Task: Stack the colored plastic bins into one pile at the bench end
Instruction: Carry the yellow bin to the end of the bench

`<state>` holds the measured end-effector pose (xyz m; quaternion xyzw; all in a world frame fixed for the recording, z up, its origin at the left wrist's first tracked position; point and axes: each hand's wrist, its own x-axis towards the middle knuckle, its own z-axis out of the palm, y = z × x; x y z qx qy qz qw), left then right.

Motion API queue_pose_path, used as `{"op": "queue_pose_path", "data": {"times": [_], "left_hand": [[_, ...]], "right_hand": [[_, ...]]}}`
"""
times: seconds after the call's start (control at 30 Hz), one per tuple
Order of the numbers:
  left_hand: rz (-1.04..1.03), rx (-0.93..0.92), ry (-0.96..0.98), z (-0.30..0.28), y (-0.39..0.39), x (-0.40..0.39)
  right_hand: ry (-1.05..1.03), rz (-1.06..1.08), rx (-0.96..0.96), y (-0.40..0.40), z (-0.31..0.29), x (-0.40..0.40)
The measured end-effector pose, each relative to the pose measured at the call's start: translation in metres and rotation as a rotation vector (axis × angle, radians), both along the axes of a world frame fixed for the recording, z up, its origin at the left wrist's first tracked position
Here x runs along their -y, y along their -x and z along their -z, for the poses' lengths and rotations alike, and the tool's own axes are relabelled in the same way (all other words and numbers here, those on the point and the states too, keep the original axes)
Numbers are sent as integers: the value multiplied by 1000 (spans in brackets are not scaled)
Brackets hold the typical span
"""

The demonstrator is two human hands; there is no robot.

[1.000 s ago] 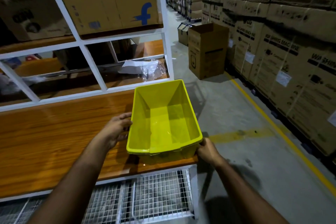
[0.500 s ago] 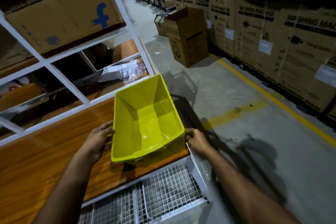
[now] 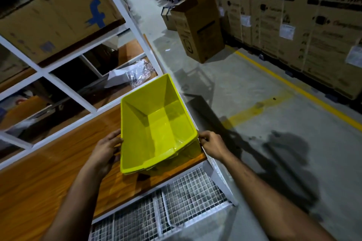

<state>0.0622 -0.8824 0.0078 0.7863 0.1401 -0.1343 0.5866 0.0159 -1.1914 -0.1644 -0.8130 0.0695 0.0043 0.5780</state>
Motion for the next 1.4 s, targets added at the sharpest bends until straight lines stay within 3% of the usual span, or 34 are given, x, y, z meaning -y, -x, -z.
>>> {"op": "queue_pose_path", "data": {"times": [0.97, 1.23, 1.4], "left_hand": [[-10, -32, -4, -11, 14, 7], [-15, -2, -31, -15, 23, 15], [-50, 70, -30, -16, 29, 16]], "right_hand": [[98, -24, -6, 11, -12, -3], [17, -14, -39, 14, -18, 2], [-5, 33, 78, 13, -36, 13]]}}
